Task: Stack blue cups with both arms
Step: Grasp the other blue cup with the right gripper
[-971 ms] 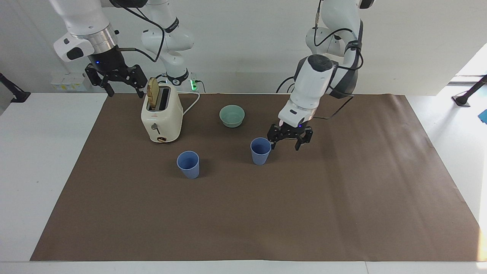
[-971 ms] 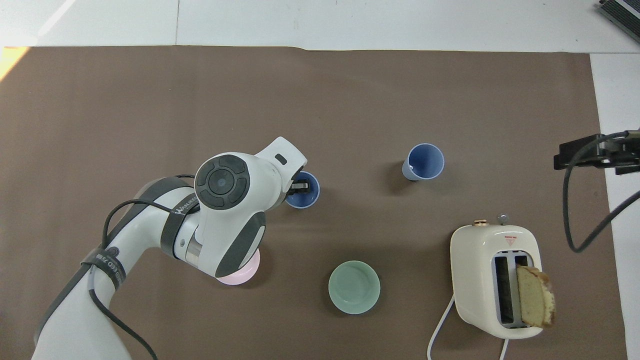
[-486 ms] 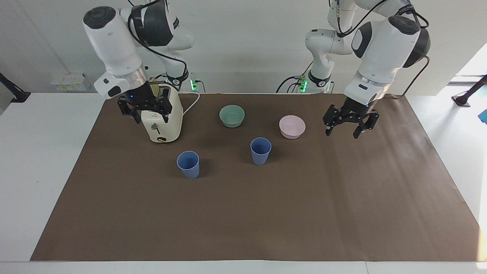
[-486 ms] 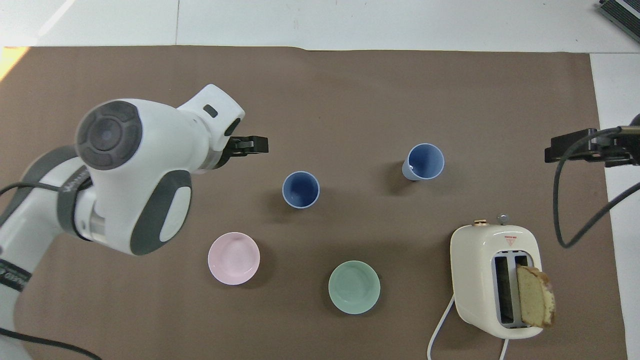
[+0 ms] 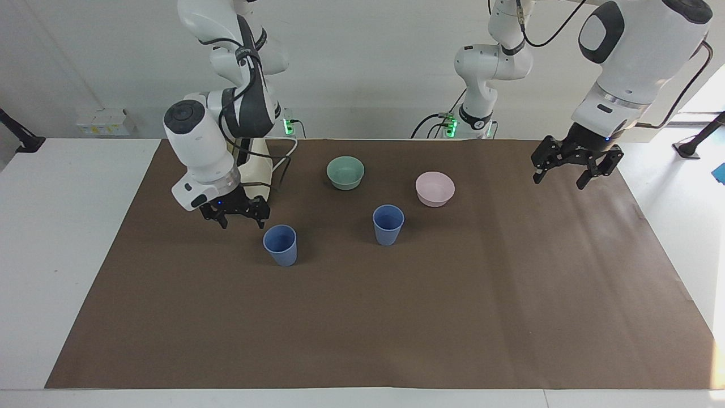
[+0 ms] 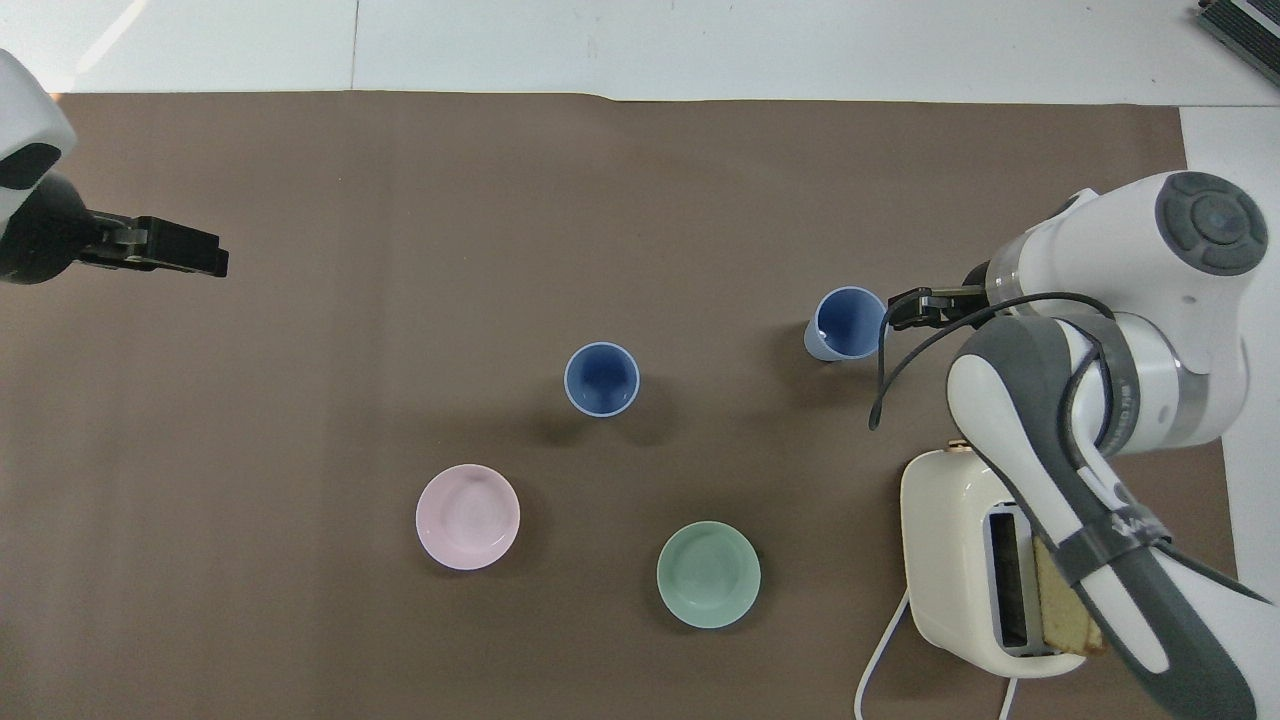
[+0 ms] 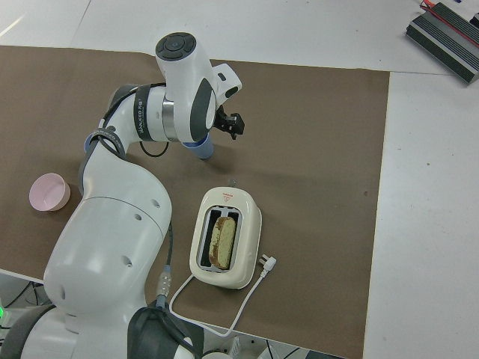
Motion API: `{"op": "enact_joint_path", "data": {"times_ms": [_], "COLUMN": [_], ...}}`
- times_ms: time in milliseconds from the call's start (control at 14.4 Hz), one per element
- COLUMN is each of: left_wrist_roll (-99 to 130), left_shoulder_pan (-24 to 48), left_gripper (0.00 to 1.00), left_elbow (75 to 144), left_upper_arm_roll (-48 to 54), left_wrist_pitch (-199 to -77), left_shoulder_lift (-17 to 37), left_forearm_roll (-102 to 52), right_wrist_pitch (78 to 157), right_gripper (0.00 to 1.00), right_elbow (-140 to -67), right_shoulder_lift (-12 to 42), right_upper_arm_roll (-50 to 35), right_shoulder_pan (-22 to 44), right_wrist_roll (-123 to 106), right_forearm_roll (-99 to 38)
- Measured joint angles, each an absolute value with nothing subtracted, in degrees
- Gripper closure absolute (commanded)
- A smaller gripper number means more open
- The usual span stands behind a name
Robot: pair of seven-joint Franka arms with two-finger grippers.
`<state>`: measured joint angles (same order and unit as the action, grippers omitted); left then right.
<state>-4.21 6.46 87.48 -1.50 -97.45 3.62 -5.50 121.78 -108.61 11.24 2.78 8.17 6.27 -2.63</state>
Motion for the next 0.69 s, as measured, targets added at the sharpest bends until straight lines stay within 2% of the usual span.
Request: {"op": "enact_joint_path", "data": {"times_ms": [416, 486, 555, 624, 694], "left_wrist_roll": [-5.2, -5.2, -5.2, -5.2, -5.2], "left_shoulder_pan": [6.1, 6.1, 6.0, 5.9, 5.7], "left_gripper": [0.0, 0.0, 0.0, 0.0, 0.0], "left_elbow": [87.1, 87.2, 87.2, 87.3, 87.3], "left_upper_arm_roll": [-1.5, -1.5, -1.5, -1.6, -1.6], "left_wrist_pitch": [-89.1, -88.5, -88.2, -88.2, -88.2], "left_shoulder_lift": [2.0, 1.9, 1.8, 1.7, 1.7], "left_forearm_roll": [-4.6, -4.2, -4.0, -3.9, -3.9], "right_wrist_pitch": [125.7, 125.9, 126.0, 126.1, 126.2], "right_gripper": [0.0, 0.09, 0.65, 1.0, 1.0], "right_elbow": [-109.0, -109.0, -109.1, -109.2, -109.3], "right_shoulder_lift": [14.7, 14.9, 15.1, 15.4, 15.8], "right_upper_arm_roll": [2.7, 2.7, 2.7, 2.7, 2.7], "right_shoulder_pan": [9.9, 10.1, 10.3, 10.4, 10.7], "right_wrist_roll": [6.6, 6.6, 6.6, 6.6, 6.6], "right_forearm_roll": [-2.6, -2.6, -2.6, -2.6, -2.6]}}
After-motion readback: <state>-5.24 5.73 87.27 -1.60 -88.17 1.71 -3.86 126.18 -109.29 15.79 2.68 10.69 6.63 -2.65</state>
